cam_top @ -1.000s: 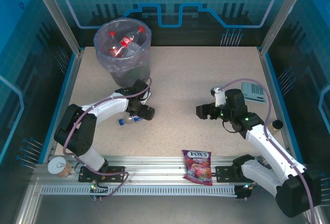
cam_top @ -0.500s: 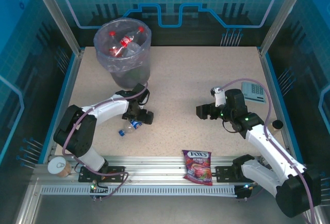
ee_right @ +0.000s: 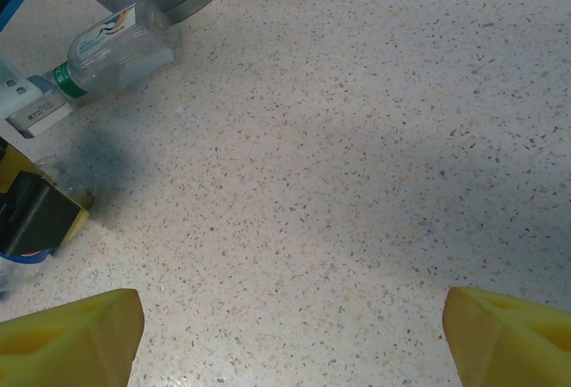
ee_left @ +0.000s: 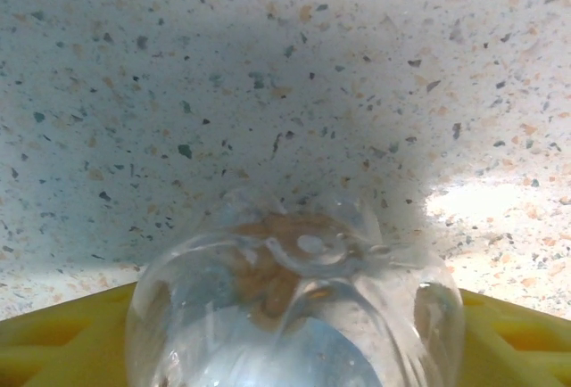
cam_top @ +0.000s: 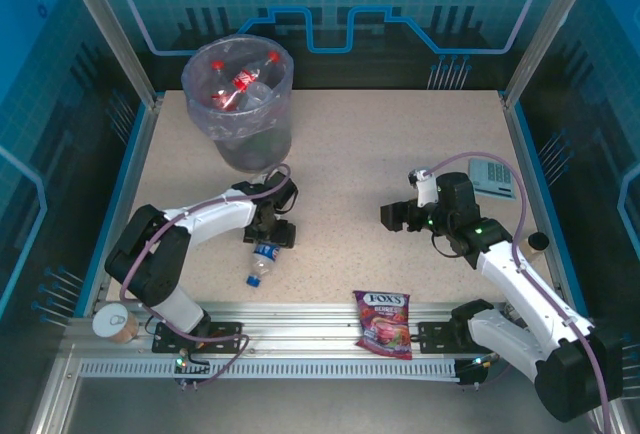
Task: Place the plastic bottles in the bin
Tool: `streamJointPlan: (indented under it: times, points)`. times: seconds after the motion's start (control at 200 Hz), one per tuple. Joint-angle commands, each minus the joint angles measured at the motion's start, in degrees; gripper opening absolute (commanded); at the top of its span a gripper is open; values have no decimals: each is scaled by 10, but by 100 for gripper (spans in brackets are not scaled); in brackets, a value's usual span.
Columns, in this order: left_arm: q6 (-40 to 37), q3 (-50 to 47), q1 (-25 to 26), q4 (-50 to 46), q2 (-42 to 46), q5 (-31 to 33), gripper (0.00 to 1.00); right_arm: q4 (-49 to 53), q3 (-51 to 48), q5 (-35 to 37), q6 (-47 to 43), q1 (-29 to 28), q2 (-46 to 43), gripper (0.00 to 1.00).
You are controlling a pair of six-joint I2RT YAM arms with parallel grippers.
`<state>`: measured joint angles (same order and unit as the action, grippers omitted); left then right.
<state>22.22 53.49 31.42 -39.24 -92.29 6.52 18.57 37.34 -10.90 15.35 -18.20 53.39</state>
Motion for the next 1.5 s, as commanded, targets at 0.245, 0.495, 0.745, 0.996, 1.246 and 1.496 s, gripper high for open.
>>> streamJointPlan:
  times: [0.245,0.495,0.745,0.996,1.246,1.496]
  points:
    - [10,29,22,-2,-17,19,61,9,-10,11,-8,8,-21,88]
    - [5,64,45,-5,12,30,56,13,-10,15,-12,9,-19,88]
    - [-44,162,41,-22,139,-21,57,17,2,12,-14,10,-9,88]
    - [-87,348,-37,35,168,42,57,43,11,19,-16,10,-32,88]
    - [-61,475,-171,134,123,37,52,66,4,30,-11,10,-66,88]
    - [-119,561,-266,209,13,96,59,87,9,27,-9,10,-87,88]
